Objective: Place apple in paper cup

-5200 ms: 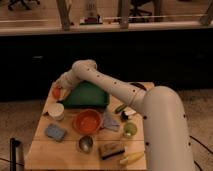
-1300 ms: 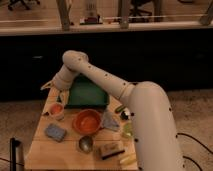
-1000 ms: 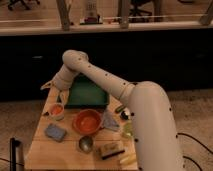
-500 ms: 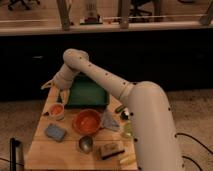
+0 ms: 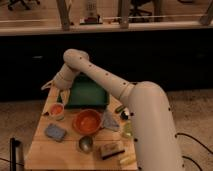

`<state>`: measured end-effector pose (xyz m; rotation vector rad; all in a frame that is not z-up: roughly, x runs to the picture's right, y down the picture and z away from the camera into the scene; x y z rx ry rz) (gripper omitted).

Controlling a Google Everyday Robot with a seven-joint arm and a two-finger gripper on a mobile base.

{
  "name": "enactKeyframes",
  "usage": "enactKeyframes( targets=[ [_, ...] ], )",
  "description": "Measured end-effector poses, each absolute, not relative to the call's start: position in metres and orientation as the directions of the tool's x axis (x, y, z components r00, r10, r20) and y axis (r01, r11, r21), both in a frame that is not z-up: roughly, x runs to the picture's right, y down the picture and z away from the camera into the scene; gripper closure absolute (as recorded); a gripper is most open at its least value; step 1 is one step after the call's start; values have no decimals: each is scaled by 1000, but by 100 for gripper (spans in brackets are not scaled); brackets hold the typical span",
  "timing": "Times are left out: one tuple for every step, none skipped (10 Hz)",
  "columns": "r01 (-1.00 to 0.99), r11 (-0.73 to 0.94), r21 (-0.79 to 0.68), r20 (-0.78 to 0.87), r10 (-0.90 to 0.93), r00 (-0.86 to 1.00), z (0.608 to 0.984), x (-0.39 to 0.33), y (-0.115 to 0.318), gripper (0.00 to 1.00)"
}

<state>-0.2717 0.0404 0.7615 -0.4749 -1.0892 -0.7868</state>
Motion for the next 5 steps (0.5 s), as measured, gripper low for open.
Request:
enactKeyframes(
  targets=[
    [765, 643, 33, 914, -330, 238, 761, -271, 41, 20],
    [767, 641, 36, 914, -332, 235, 761, -271, 41, 20],
    [768, 640, 37, 914, -333, 233, 761, -271, 42, 20],
    [768, 639, 37, 914, -333, 233, 761, -271, 42, 20],
    [768, 639, 37, 914, -333, 233, 761, -271, 42, 20]
  ],
)
